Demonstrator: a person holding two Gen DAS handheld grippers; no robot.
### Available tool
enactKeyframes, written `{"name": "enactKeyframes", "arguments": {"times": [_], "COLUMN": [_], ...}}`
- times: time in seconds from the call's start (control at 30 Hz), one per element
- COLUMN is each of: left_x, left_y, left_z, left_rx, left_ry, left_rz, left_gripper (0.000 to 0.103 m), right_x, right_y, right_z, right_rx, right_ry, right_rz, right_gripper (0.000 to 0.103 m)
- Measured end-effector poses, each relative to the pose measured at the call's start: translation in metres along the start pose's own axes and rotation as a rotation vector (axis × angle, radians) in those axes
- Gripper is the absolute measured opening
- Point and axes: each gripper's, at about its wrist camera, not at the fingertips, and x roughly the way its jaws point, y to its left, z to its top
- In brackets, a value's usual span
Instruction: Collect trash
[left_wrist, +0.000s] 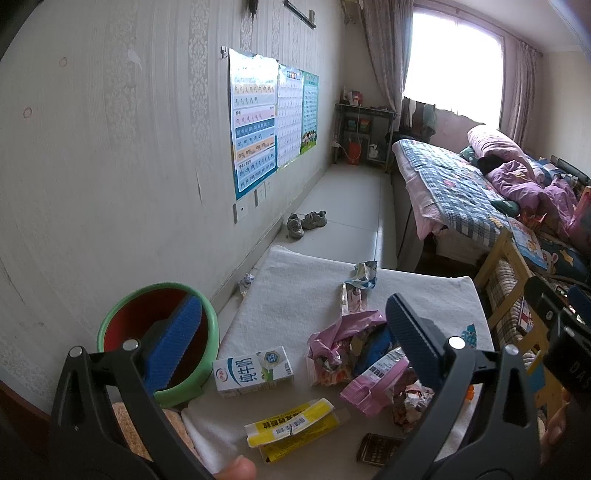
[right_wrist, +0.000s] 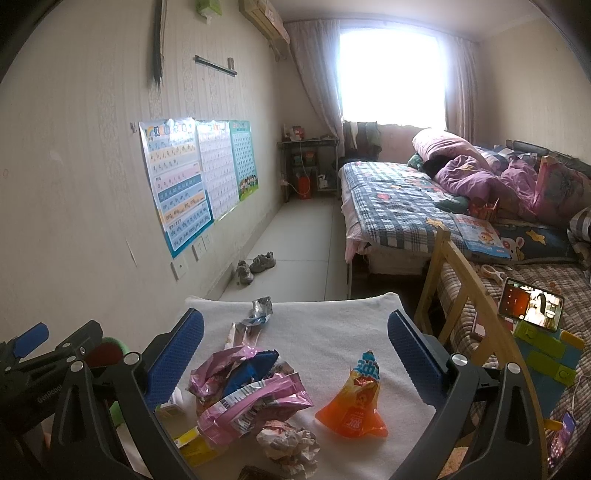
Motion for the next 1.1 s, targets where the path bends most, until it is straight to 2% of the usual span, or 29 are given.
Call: {"name": "enactKeyframes", "arguments": {"times": [0.17, 0.27, 0.33, 0.43, 0.53, 0.67, 0.8, 0.9, 1.1], "left_x": [0.000, 0.006, 0.009, 0.019, 0.037, 0.065, 0.092, 0.111, 0.128], "left_y": [0.000, 0.001, 0.005, 0.017, 0.022, 0.014, 0.004, -0.003, -0.013], "left_z": [0.000, -0.003, -0.007, -0.020, -0.036, -0.080, -0.115, -0.132, -0.147], "left_rx": [0.005, 0.044, 0.073, 0.101, 0.170, 0.300, 0.349, 0.370, 0.389], "left_ry": [0.003, 0.036, 0.041, 0.068, 0.151, 0.324, 0.466, 0.532, 0.618], "left_rz": [-0.006, -0.034, -0.017, -0.037, -0.082, -0.157, -0.217, -0.228, -0.282], "left_gripper": [0.098, 0.098, 0.098, 0.098, 0.098, 0.098, 0.086, 0.076, 0.066], "right_x": [-0.001, 0.002, 0.006, 0.015, 0.032, 0.054, 0.075, 0.086, 0.110], "right_y": [0.000, -0.002, -0.005, -0.007, -0.014, -0.023, -0.030, -0.032, -0.035], "right_z": [-0.002, -0.006, -0.010, -0.013, -0.022, -0.037, -0.051, -0.062, -0.099], "right_rx": [-0.003, -0.011, -0.023, -0.047, -0.052, -0.035, -0.019, -0.039, -0.018], "right_ry": [0.004, 0.017, 0.021, 0.041, 0.125, 0.233, 0.330, 0.394, 0.576], "right_rz": [0.000, -0.003, 0.001, -0.001, 0.015, 0.027, 0.041, 0.055, 0.121], "right_gripper": [0.096, 0.096, 0.096, 0.096, 0.096, 0.096, 0.096, 0.096, 0.096]}}
